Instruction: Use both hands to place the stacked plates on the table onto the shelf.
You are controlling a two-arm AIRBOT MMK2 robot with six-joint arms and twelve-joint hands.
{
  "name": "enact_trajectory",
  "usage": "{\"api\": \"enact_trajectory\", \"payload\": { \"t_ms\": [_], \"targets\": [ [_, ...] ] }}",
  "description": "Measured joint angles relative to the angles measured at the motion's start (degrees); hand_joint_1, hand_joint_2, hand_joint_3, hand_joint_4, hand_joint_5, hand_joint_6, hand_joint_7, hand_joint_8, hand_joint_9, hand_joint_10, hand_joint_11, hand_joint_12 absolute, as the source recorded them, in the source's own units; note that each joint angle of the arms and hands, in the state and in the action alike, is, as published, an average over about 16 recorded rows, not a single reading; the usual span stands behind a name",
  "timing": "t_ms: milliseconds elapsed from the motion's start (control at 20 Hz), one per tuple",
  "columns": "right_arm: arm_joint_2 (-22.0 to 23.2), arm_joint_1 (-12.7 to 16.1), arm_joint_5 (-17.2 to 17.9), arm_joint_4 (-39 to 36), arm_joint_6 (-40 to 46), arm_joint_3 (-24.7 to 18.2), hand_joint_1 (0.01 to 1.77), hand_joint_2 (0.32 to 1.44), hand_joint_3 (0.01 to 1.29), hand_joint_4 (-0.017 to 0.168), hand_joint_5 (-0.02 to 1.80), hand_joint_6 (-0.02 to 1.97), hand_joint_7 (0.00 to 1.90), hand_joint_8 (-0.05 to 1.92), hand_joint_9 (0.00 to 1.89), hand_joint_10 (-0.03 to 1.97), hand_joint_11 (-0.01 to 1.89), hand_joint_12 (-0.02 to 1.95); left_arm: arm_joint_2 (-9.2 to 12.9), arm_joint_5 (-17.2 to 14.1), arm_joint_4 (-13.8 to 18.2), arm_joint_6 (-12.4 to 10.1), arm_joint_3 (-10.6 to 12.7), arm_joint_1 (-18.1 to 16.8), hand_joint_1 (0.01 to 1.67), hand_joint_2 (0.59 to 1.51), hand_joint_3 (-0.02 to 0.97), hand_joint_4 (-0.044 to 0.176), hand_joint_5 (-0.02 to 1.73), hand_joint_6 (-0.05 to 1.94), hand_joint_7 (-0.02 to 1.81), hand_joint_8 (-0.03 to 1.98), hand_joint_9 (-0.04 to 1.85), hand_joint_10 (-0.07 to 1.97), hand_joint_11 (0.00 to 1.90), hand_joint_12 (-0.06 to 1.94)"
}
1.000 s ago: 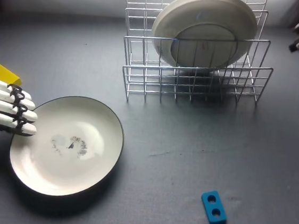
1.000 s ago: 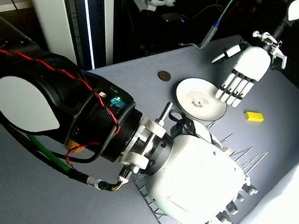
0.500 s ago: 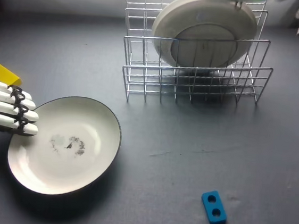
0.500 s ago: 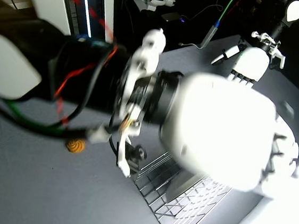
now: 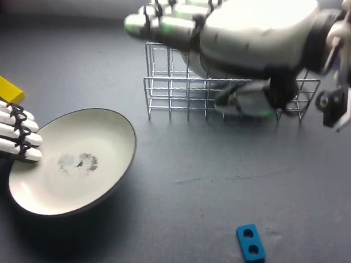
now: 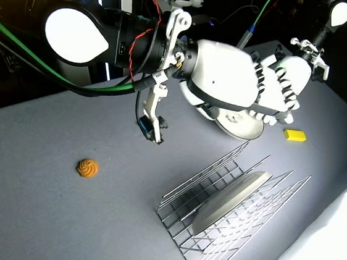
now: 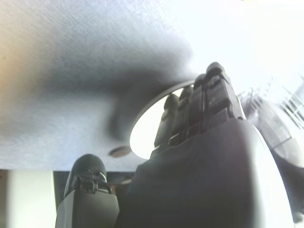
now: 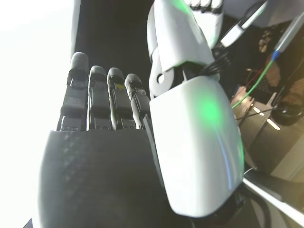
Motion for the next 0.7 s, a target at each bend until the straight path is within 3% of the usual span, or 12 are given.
{"api": "enact_trajectory", "payload": {
  "t_ms": [300,700],
  "targets": [
    [-3.7,-4.4,-2.0,0.4,-5.0,-1.8,1.43,1.01,0.01,0.003,0.01,0.03,0.02,0.03,0.02,0.02,0.01,0.29,-0.1,0.2,-0.4,0.0,0.0,1.0,0.02,1.074,0.011,0.001,0.02,0.00,-0.01,-0.02,0.00,-0.03,0.01,0.00],
    [-11.6,-7.6,-2.6,3.5,-9.2,2.0,1.46,1.03,0.01,0.003,0.01,0.03,0.02,0.03,0.02,0.02,0.01,0.32,-0.1,0.2,-0.7,0.0,0.0,1.7,0.02,1.069,0.011,-0.002,0.02,-0.01,-0.01,-0.02,0.01,-0.03,0.01,0.00]
  ]
}}
